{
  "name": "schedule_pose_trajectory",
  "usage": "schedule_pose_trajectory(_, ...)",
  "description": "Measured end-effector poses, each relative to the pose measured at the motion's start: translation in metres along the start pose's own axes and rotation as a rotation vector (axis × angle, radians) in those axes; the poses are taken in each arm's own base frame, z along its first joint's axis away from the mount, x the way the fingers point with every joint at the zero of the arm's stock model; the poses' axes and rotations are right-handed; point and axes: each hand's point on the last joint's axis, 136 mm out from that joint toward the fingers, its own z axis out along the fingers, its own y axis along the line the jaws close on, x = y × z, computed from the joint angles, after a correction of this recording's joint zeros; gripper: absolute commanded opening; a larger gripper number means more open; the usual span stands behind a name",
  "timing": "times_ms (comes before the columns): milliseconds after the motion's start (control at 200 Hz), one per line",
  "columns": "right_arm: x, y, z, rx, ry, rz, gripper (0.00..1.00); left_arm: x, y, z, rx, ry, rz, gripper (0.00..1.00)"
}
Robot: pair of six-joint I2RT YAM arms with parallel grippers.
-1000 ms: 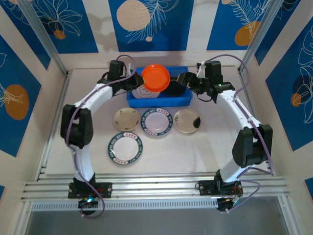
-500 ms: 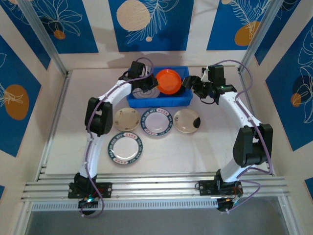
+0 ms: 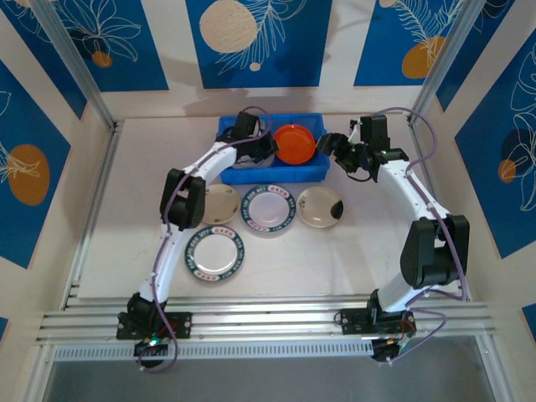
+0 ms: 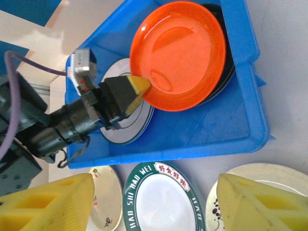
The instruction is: Place the plates into the plastic bin on the countertop
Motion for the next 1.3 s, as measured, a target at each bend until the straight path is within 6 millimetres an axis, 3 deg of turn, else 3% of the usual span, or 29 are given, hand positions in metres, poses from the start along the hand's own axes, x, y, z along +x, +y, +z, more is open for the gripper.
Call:
schedule_pose_trajectory(40, -0.001, 0.001, -0.003, -0.002, -0.006, -0.001, 0.69, 0.002, -0.001, 0.003, 0.002, 0.003, -0.001, 0.00)
schedule_pose_trajectory(145, -0.004, 0.004, -0.009, -0.010, -0.021, -0.005, 0.69, 0.004, -0.006, 0.005, 0.005, 0.001, -0.003, 0.20)
schedule_pose_trajectory(320, -0.004, 0.005, -0.011, -0.013, -0.025, -0.007, 0.69, 0.004, -0.009, 0.005, 0.001, -0.002, -0.005, 0.33)
schedule_pose_trajectory(740, 0.006, 0.003, -0.013, -0.007, -0.010, -0.006, 0.69, 0.004, -0.003, 0.002, -0.045, -0.009, 0.038, 0.41)
schedule_pose_trajectory(1045, 0.023, -0.002, -0.007, 0.004, 0.025, -0.006, 0.69, 0.005, -0.001, -0.005, -0.085, -0.002, 0.057, 0.39)
schedule_pose_trajectory(1301, 0.036, -0.012, -0.004, 0.020, 0.045, 0.000, 0.69, -0.004, -0.019, -0.027, -0.091, -0.033, 0.109, 0.42)
